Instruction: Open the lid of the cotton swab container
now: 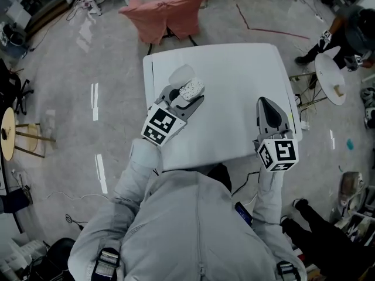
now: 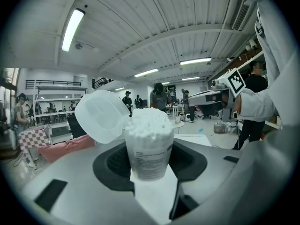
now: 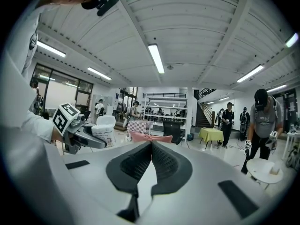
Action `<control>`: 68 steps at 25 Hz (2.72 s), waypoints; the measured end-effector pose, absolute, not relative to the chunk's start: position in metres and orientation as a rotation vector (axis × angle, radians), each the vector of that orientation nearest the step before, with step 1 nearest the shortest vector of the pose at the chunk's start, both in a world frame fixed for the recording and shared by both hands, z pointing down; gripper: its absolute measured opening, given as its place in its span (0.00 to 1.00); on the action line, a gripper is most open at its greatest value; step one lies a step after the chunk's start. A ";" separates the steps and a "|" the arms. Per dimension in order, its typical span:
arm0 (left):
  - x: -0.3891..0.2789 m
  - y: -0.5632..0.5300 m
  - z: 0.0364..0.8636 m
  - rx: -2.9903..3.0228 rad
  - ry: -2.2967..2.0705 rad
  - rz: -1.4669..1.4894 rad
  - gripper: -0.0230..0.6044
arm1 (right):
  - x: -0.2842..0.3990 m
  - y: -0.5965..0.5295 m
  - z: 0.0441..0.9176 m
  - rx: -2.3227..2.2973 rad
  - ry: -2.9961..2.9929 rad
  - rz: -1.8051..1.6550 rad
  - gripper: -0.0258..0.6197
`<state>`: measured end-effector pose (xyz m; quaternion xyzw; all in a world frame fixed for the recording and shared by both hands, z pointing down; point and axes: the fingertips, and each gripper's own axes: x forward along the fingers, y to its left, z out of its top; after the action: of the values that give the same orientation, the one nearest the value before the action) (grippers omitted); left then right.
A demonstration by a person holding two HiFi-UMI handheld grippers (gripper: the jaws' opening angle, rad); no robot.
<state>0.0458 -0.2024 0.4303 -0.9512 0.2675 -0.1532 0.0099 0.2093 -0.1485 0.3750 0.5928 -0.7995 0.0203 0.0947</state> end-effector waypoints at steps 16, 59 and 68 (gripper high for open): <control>0.162 -0.277 0.503 -3.008 0.692 -0.554 0.38 | 0.275 -0.198 0.422 1.800 -2.308 0.177 0.09; 0.231 -0.361 0.684 -3.083 0.615 -0.776 0.38 | 0.315 -0.257 0.537 1.843 -2.188 0.346 0.09; 0.230 -0.359 0.673 -3.063 0.614 -0.759 0.38 | 0.319 -0.251 0.532 1.858 -2.172 0.323 0.09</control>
<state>0.2300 -0.3593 0.6728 -0.9522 0.1909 -0.2359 -0.0366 0.3188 -0.2509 0.5325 0.6403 -0.7485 0.1111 0.1321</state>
